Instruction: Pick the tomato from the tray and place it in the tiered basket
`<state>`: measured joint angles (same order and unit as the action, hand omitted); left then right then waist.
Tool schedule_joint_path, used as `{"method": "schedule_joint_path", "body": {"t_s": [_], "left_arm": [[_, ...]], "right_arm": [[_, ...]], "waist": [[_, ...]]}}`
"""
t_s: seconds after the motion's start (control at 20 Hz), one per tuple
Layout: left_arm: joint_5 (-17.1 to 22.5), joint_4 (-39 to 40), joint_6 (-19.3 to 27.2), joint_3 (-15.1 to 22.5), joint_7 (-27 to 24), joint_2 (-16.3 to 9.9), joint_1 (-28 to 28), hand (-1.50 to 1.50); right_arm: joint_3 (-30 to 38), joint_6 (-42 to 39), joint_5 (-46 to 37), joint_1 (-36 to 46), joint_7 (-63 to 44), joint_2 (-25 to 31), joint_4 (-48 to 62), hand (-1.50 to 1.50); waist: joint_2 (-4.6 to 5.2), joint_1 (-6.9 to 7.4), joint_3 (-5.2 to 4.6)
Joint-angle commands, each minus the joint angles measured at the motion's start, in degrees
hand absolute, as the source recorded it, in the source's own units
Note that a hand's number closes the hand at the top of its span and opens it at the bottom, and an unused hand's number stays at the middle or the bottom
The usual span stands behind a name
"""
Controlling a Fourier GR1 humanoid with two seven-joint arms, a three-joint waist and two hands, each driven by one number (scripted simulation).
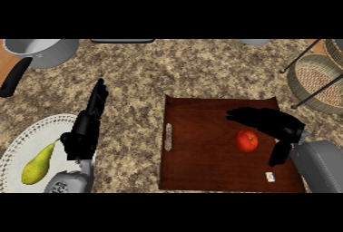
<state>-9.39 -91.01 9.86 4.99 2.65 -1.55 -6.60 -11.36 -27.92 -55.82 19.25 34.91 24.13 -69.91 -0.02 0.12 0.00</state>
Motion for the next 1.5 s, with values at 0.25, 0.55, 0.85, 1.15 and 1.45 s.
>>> {"method": "schedule_joint_path", "body": {"t_s": [0.25, 0.55, 0.85, 1.15, 1.45], "left_arm": [[-1.90, 0.50, 1.45, 1.12, 1.03, 1.48, -1.34, 0.00], [-1.52, -0.13, -0.14, 0.87, -0.96, 0.73, 1.17, 0.00], [-1.56, 0.66, 0.76, -0.10, 2.29, 1.47, -3.27, 0.00], [-0.67, 1.25, 0.10, -1.45, 0.44, 0.29, -0.44, 0.00], [-2.26, 0.83, 1.83, 0.01, 0.95, 1.47, -0.83, 0.00]], "right_arm": [[0.66, 0.97, -1.83, 1.27, 0.68, -5.71, 6.01, -1.50], [3.44, 13.22, -2.36, -0.51, 4.81, -7.38, 10.14, 1.50], [3.91, 20.14, -5.00, 1.40, 7.07, -8.17, 11.44, 1.50], [8.17, 21.69, -14.12, -2.31, -17.96, -4.10, 12.61, 1.50], [12.93, 19.04, -19.32, -2.32, -39.87, -2.46, 8.23, 1.50]], "waist": [[0.02, 0.03, 0.00], [0.06, 0.12, 0.02], [0.04, 0.02, 0.01], [-0.12, -1.61, -0.22], [-0.41, -1.78, -0.16]]}}
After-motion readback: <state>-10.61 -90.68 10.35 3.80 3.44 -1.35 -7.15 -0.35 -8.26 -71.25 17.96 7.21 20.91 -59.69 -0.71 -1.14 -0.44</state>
